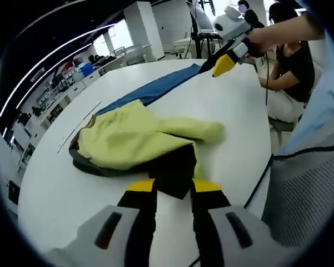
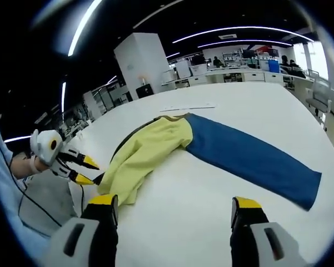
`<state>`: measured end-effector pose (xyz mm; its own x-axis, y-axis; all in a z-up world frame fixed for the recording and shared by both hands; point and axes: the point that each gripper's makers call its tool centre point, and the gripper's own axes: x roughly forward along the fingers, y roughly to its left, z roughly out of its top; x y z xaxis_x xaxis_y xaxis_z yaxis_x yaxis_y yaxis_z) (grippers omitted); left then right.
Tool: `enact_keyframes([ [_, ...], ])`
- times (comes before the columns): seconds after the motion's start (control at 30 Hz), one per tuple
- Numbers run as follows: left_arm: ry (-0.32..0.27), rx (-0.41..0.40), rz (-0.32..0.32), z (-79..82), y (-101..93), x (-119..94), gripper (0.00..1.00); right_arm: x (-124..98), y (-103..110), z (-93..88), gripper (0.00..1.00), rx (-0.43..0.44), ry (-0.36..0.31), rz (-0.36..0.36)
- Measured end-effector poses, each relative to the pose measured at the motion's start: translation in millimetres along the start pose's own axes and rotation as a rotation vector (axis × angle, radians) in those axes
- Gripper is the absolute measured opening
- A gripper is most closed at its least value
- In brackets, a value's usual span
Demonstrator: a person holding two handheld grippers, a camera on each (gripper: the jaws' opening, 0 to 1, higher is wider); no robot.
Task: Fold the garment on the visible template until the final outline fits inside the template.
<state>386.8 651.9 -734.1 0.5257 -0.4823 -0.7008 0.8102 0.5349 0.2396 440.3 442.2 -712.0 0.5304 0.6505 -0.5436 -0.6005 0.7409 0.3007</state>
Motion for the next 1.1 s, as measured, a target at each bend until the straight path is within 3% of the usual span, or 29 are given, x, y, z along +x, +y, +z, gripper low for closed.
enact_keyframes([
  [0.23,0.044,0.173,0.028,-12.3,-2.8,1,0.20,0,1,1.6,0.85,-0.003,-0.003,0.004],
  [0.57,0.058,0.208,0.017,-16.0,-10.2,10,0.17,0,0,3.5,0.95,-0.032,-0.005,-0.002],
  [0.77,0.046,0.170,0.024,-13.4,-6.7,10,0.11,-1,1,-0.4,0.93,-0.020,0.009,0.000],
  [0.87,0.037,0.150,0.027,-12.3,-4.7,7,0.03,-2,2,-1.1,0.93,-0.023,0.012,0.000],
  [0.97,0.002,0.035,0.023,-10.5,-1.0,2,0.00,-2,2,-1.5,0.92,-0.020,0.015,0.002],
  [1.1,-0.024,-0.042,0.041,-10.0,11.0,-6,0.00,-2,3,-1.9,0.92,-0.019,0.016,0.003],
])
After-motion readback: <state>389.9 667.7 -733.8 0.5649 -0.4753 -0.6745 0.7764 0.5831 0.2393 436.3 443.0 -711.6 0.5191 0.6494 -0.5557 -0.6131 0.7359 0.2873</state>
